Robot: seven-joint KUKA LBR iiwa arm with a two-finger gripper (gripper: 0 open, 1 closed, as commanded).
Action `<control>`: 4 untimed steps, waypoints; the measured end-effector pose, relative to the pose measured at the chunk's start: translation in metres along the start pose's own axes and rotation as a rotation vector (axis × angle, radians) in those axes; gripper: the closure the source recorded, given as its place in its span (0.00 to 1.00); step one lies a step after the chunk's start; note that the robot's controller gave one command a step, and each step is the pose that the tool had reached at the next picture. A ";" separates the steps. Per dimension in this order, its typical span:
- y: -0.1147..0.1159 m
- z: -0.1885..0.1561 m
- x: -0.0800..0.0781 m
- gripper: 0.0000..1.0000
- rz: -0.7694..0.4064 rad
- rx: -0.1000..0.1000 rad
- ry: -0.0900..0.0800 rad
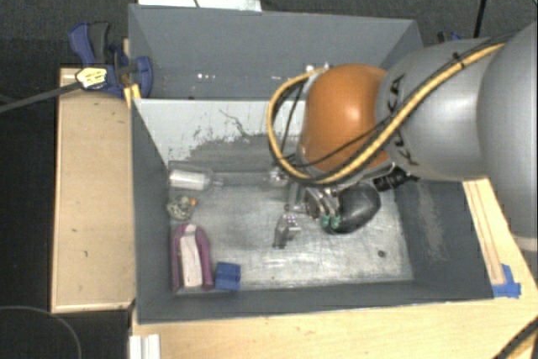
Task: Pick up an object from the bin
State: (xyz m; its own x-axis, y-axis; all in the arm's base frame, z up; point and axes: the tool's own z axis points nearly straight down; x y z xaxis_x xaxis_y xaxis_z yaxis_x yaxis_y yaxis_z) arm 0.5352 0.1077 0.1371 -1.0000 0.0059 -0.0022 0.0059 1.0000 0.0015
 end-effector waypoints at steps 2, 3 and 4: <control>-0.098 0.038 -0.033 0.00 0.087 0.003 0.002; -0.095 0.035 -0.034 1.00 0.083 0.000 -0.003; -0.084 -0.050 -0.043 1.00 0.125 -0.001 -0.009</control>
Offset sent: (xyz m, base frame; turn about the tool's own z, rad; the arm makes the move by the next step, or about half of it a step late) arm 0.0256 -0.0375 0.0095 0.0195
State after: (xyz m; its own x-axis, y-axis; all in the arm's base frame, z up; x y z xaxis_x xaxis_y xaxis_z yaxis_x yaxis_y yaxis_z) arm 0.5779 0.0237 0.1871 -0.9914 0.1303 -0.0106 0.1303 0.9915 0.0029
